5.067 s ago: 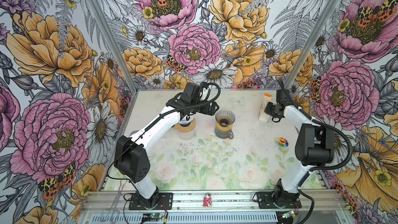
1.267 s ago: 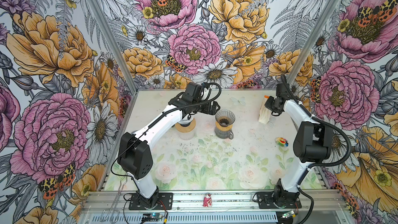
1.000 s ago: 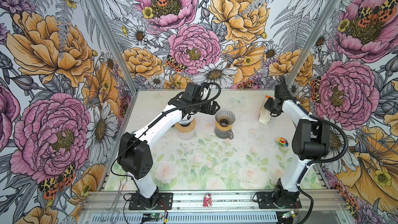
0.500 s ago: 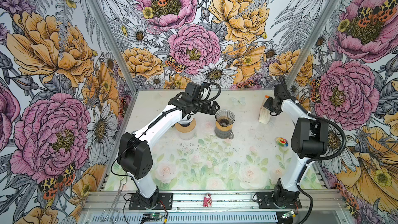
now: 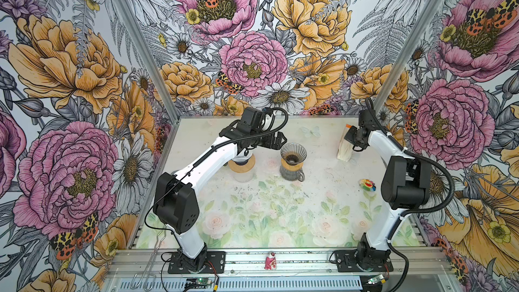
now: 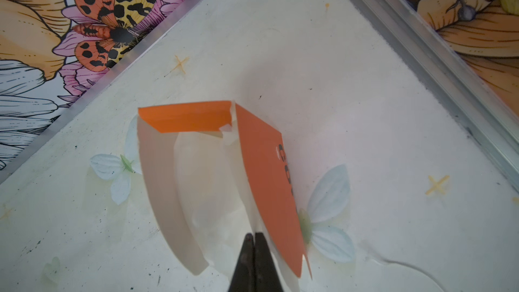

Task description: Place the coffee filter in the dripper

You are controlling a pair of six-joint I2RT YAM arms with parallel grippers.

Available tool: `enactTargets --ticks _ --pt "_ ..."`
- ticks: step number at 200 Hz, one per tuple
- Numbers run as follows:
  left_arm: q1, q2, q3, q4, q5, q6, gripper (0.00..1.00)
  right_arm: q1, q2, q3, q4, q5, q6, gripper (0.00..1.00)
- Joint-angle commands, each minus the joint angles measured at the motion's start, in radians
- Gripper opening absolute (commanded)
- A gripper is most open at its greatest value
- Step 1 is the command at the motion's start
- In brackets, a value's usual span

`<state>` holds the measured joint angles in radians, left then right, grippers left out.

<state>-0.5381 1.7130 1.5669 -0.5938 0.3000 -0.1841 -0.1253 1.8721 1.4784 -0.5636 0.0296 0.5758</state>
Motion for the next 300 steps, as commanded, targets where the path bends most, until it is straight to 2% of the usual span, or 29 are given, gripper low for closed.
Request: enactTargets --ticks 1,56,88,119,150,254,300 --pt "0.013 0.005 0.004 0.014 0.017 0.002 0.99 0.006 -0.067 -0.027 0.003 -0.002 -0.01 0.0" --pt "0.011 0.009 0.002 0.014 0.025 0.002 0.99 0.01 -0.063 -0.06 -0.001 -0.003 -0.015 0.0" --pt "0.01 0.005 0.001 0.014 0.023 0.003 0.99 0.009 -0.055 -0.043 -0.001 -0.007 -0.02 0.12" --pt "0.01 0.009 0.004 0.014 0.022 0.001 0.99 0.011 -0.069 -0.036 -0.002 -0.029 -0.024 0.14" --pt "0.009 0.014 0.013 0.014 0.029 0.003 0.99 0.021 -0.091 -0.044 -0.019 -0.044 -0.036 0.22" --pt "0.01 0.01 0.01 0.015 0.031 0.008 0.99 0.075 -0.248 -0.166 -0.092 -0.019 -0.052 0.27" --pt "0.005 0.01 0.002 0.017 0.035 0.006 0.99 0.081 -0.216 -0.232 -0.068 -0.018 -0.025 0.26"
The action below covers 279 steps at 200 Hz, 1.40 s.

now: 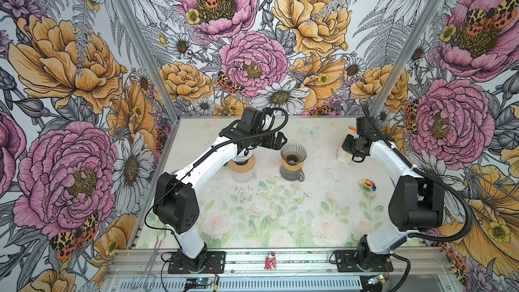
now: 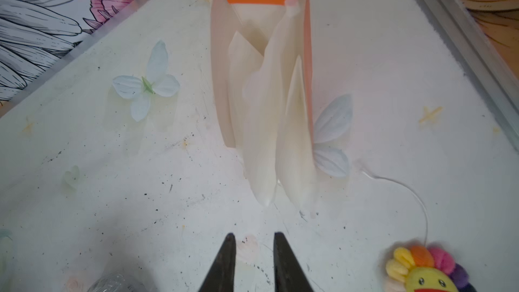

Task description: Place the coffee filter in the dripper

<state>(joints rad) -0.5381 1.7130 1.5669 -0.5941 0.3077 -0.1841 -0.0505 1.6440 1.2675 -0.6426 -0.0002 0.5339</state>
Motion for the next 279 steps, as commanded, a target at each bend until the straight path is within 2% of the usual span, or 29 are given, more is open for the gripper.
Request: enactTargets --ticks 1,101,197,239,254,279 --pt "0.005 0.011 0.001 0.017 0.027 0.007 0.99 0.007 0.012 -0.021 0.012 0.012 0.019 0.26" --pt "0.005 -0.022 -0.027 0.019 0.007 0.006 0.99 0.02 0.139 -0.006 0.093 0.062 0.061 0.22" --pt "0.01 -0.023 -0.031 0.019 0.007 0.007 0.99 0.02 0.196 0.032 0.113 0.123 0.05 0.16" --pt "0.014 -0.03 -0.038 0.018 0.005 0.006 0.99 0.021 0.202 0.046 0.116 0.147 0.032 0.06" --pt "0.013 -0.03 -0.036 0.017 0.006 0.006 0.99 0.021 0.199 0.047 0.116 0.138 0.028 0.0" --pt "0.014 -0.027 -0.034 0.019 0.006 0.005 0.99 0.022 0.186 0.041 0.115 0.132 0.024 0.0"
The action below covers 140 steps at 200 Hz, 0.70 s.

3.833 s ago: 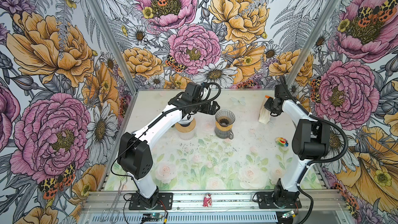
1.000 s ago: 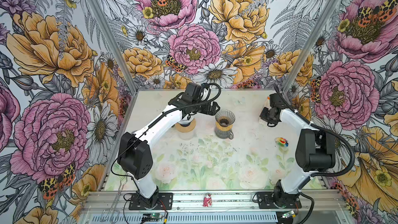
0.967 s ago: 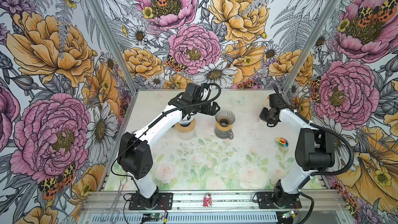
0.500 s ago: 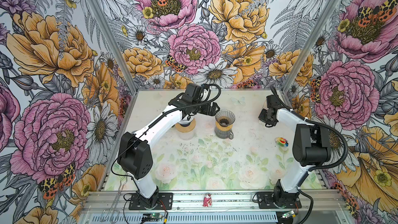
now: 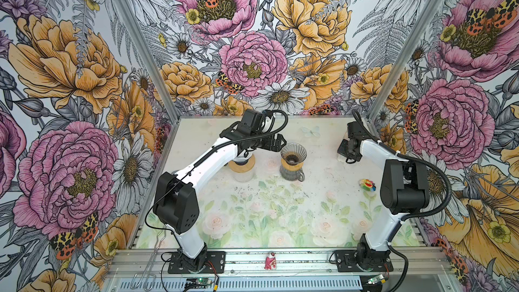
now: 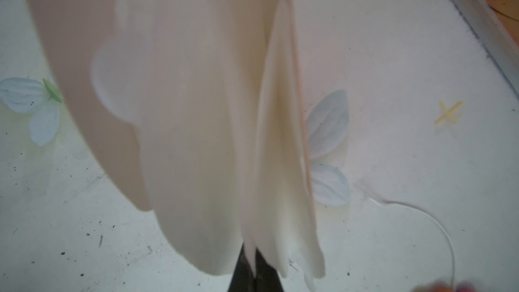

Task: Place the coffee filter in the dripper
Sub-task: 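Lift the pinched paper filter clear of the COFFEE bag with the right gripper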

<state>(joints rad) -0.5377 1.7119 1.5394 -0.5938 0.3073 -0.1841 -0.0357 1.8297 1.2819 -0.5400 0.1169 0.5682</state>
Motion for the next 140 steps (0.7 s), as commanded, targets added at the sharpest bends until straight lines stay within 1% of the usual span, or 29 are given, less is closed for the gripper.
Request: enactTargets --ticks 1,81,140 --pt "0.013 -0.027 -0.007 0.019 0.006 0.005 0.99 0.007 0.0 0.026 0.012 0.014 -0.011 0.0" --pt "0.011 -0.024 -0.004 0.018 0.009 0.004 0.99 0.015 -0.097 -0.041 -0.004 -0.094 -0.01 0.0" --pt "0.01 -0.026 -0.004 0.018 0.011 0.005 0.99 0.024 -0.158 -0.096 -0.04 -0.11 -0.022 0.0"
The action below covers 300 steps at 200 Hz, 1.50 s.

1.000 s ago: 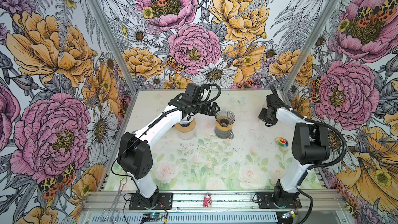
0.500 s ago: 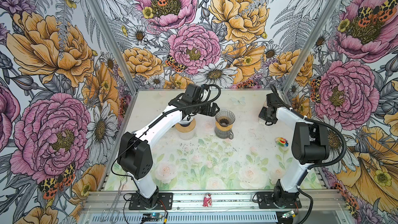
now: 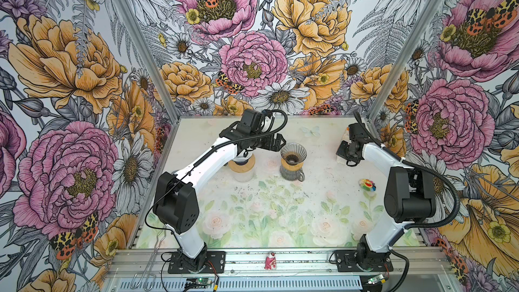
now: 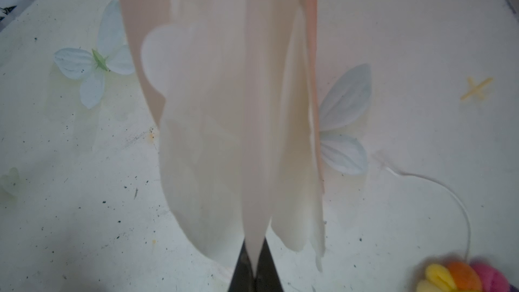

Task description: Place the coffee filter in the dripper

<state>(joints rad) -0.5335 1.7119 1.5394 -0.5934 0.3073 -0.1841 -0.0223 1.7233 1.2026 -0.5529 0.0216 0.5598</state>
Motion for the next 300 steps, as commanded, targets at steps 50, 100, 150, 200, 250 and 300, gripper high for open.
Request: enactTargets --ticks 50,100,150,200,250,300 --pt "0.001 -0.013 0.013 0.02 0.018 0.006 0.99 0.01 -0.09 -0.02 -0.034 -0.015 -0.052 0.0" --pt "-0.005 -0.01 0.016 0.02 0.018 0.008 0.99 0.01 -0.042 0.013 -0.036 -0.037 -0.096 0.0" --pt "-0.006 -0.002 0.017 0.02 0.021 0.005 0.99 0.01 -0.006 0.015 -0.035 -0.058 -0.106 0.0" --pt "-0.006 0.005 0.022 0.021 0.023 0.006 0.99 -0.008 0.012 0.038 -0.044 0.007 -0.176 0.0" --pt "-0.006 0.013 0.03 0.021 0.024 0.005 0.99 -0.048 0.054 0.092 -0.058 0.047 -0.259 0.0" --pt "-0.007 0.028 0.043 0.021 0.029 0.002 0.99 -0.06 0.074 0.121 -0.061 0.013 -0.279 0.0"
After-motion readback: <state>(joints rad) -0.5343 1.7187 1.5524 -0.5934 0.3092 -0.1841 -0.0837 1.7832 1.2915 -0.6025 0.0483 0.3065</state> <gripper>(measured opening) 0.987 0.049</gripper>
